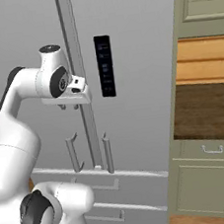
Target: Take the strawberry from the fridge and place it on top of the pancake, located on the dining counter.
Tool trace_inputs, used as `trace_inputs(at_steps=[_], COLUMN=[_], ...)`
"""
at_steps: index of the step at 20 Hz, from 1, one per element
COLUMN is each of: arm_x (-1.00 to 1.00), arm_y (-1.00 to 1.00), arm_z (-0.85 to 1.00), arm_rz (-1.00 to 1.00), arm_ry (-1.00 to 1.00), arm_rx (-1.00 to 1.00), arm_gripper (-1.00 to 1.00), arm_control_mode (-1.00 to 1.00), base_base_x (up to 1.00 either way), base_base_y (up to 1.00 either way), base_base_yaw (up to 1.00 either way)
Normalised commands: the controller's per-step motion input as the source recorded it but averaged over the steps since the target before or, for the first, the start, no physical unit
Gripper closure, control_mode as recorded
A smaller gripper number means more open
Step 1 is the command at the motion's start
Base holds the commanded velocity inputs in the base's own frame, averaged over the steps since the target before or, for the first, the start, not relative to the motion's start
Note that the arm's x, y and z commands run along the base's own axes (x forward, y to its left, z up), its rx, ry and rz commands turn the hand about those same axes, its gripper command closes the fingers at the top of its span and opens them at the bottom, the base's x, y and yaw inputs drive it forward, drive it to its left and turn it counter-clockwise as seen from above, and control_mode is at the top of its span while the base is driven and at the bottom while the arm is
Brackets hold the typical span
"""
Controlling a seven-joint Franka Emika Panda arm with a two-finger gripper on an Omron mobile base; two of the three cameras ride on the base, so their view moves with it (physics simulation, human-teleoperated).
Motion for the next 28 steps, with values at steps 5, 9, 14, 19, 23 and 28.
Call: trace_inputs(at_steps=[5, 9, 14, 19, 23, 28], arm_x=[0.0, 0.0, 0.0, 0.0, 0.0, 0.0], arm_y=[0.0, 0.0, 0.0, 0.0, 0.0, 0.0], arm_z=[0.0, 0.0, 0.0, 0.0, 0.0, 0.0], arm_rz=[0.0, 0.0, 0.0, 0.0, 0.0, 0.0], arm_ry=[0.0, 0.0, 0.0, 0.0, 0.0, 0.0], arm_rx=[0.0, 0.0, 0.0, 0.0, 0.0, 0.0], arm_gripper=[-1.0, -1.0, -1.0, -1.0, -1.0, -1.0], arm_control_mode=[1.0, 1.0, 1.0, 1.0, 1.0, 1.0], base_base_x=[0.0, -0.15, -0.7, -0.8, -0.79, -0.27], base_base_y=[0.0, 0.0, -0.1, -0.16, -0.3, -0.6], base_base_yaw=[0.0, 0.0, 0.0, 0.0, -0.03, -0.01])
